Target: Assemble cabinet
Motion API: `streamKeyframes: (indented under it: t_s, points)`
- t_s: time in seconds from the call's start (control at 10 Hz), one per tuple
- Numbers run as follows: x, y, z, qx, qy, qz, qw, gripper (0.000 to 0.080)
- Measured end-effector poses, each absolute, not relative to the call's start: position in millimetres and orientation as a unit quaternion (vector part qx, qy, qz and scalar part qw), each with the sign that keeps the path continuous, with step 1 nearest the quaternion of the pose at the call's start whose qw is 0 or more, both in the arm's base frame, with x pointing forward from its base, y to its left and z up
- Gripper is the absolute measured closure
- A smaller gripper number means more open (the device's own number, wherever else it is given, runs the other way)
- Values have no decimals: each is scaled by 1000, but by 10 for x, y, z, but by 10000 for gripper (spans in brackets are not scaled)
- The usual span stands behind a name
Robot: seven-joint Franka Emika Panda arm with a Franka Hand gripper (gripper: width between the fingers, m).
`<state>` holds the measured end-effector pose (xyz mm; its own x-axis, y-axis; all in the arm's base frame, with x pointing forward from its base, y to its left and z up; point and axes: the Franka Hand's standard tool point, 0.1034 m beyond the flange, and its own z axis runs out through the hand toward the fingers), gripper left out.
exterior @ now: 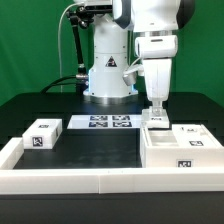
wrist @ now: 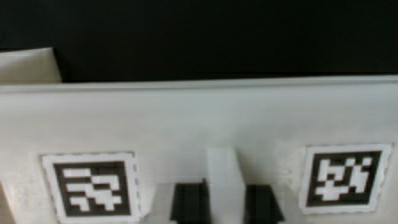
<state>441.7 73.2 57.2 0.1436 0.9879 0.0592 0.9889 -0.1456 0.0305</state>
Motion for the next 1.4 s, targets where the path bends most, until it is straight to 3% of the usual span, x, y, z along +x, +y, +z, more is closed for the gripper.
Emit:
streamKeyframes:
  t_s: [1.4]
  points:
    - [4651,716,538,-737,-674,-40,6,729]
